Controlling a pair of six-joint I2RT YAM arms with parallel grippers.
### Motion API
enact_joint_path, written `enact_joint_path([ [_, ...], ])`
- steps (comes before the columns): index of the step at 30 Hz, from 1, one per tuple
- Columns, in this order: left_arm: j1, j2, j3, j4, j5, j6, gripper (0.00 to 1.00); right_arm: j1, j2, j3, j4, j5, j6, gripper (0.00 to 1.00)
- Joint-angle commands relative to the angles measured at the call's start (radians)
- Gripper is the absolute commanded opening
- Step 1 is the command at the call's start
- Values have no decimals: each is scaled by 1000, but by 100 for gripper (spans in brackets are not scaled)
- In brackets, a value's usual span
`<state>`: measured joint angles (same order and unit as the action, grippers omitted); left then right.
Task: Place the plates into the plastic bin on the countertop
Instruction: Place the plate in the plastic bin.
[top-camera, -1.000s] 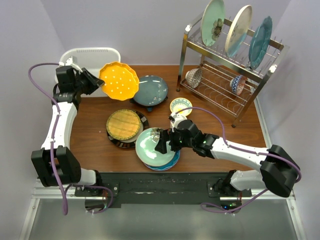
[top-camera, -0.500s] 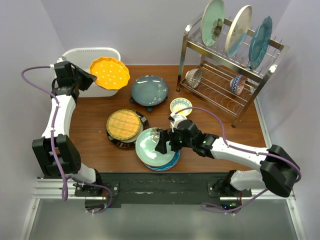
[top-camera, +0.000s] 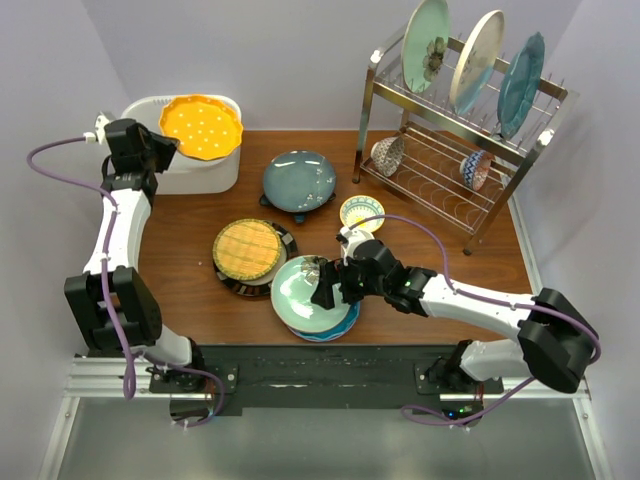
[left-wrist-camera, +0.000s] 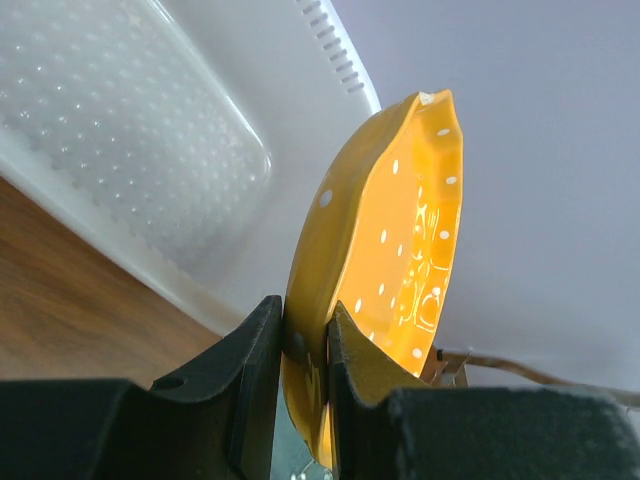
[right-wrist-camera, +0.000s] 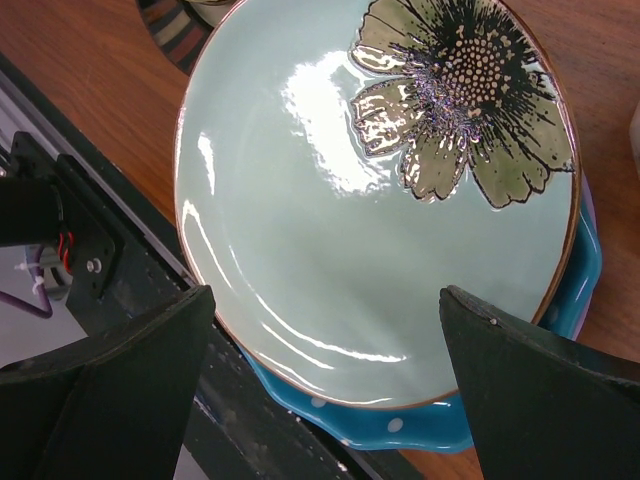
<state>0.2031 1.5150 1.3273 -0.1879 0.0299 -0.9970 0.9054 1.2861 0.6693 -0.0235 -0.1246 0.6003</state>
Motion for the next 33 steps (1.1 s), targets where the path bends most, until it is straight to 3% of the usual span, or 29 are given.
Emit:
enact_joint_path([
  [1, 13, 7, 59, 232, -28, -81, 0, 7, 2, 38, 0, 3, -20, 99],
  [11, 15, 80, 98, 245, -99, -74, 0, 6, 2, 42, -7, 6, -19, 99],
  [33, 16, 283, 337, 151, -220, 72, 0, 6, 7, 49, -3, 0, -17, 99],
])
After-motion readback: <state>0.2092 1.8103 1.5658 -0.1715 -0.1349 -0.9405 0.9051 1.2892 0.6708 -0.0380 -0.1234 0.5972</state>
